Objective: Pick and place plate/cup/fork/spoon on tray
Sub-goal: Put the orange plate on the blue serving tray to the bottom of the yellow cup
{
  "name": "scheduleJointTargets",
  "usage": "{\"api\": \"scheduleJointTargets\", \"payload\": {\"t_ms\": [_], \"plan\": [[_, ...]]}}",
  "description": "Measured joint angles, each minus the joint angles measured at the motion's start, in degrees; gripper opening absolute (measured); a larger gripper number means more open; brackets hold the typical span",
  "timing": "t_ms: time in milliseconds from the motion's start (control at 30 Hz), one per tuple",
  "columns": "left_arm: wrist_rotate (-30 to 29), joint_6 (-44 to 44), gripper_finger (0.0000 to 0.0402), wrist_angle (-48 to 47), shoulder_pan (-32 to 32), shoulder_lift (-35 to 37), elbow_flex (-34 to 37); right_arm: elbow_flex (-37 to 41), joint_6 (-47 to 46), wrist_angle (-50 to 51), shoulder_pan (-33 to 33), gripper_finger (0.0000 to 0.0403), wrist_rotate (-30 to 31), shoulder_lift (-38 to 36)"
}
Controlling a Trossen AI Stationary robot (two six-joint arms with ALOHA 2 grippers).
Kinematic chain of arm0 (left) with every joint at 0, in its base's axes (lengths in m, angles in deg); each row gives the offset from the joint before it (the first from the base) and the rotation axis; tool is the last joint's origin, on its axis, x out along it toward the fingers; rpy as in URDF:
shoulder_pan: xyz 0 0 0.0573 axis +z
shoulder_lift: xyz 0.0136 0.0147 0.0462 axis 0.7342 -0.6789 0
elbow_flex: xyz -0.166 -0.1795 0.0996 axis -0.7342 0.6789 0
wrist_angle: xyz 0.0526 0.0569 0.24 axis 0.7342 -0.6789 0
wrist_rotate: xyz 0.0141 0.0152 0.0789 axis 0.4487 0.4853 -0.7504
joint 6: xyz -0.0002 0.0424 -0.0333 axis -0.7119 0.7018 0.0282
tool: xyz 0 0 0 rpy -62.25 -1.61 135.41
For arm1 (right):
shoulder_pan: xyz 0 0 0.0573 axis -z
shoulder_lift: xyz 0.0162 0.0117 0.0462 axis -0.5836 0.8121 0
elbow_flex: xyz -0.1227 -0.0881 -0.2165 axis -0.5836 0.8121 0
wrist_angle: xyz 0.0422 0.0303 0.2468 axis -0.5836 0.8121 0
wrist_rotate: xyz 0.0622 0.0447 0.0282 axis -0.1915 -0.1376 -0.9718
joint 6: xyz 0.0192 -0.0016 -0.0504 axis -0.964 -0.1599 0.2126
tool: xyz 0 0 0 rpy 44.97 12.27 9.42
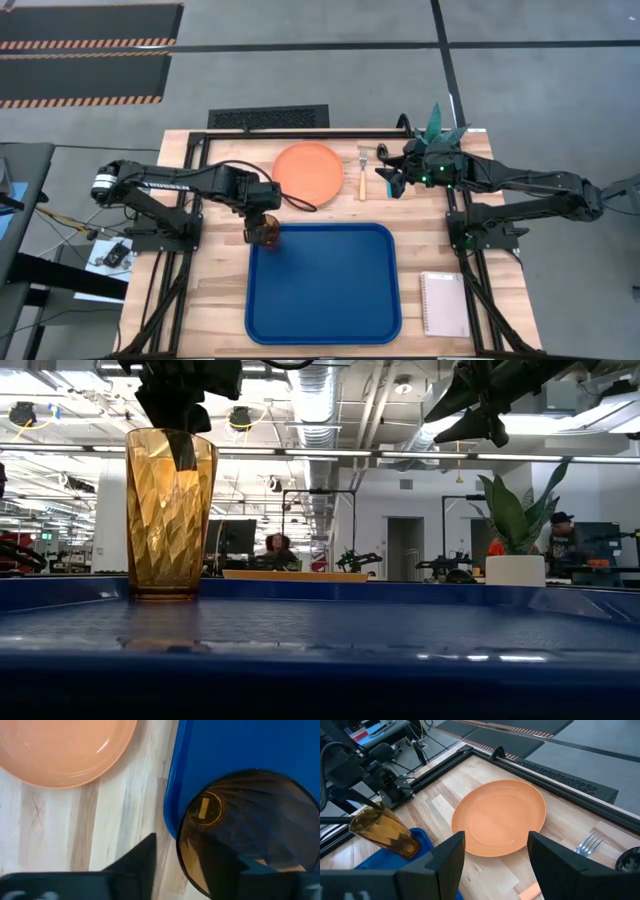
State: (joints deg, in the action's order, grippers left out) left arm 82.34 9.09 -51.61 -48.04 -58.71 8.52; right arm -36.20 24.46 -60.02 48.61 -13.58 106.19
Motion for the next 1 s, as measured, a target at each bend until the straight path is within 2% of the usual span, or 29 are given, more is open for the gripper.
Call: {"api": "scheduleJointTargets", "payload": {"t_ms": [200, 333, 700, 900, 1000], "plan": [[2.0, -2.4, 0.0242, 0.0, 0.2, 0.0, -1.4, 0.0, 0.0, 0.0, 0.0, 0.0240, 0.0, 0.0], [1.6, -3.2, 0.0279, 0.1, 0.2, 0.2, -3.9, 0.0, 0.0, 0.0, 0.0, 0.0240, 0.0, 0.0], [0.0, -6.0, 0.0291, 0.2, 1.9, 0.3, -13.0, 0.0, 0.0, 0.0, 0.0, 0.0240, 0.0, 0.0], [-11.7, -8.0, 0.0291, 0.7, 4.1, 0.4, -16.3, 0.0, 0.0, 0.0, 0.0, 0.0240, 0.0, 0.0], [-13.3, -8.3, 0.0291, 3.0, 7.0, 0.4, -15.4, 0.0, 0.0, 0.0, 0.0, 0.0240, 0.0, 0.0]]}}
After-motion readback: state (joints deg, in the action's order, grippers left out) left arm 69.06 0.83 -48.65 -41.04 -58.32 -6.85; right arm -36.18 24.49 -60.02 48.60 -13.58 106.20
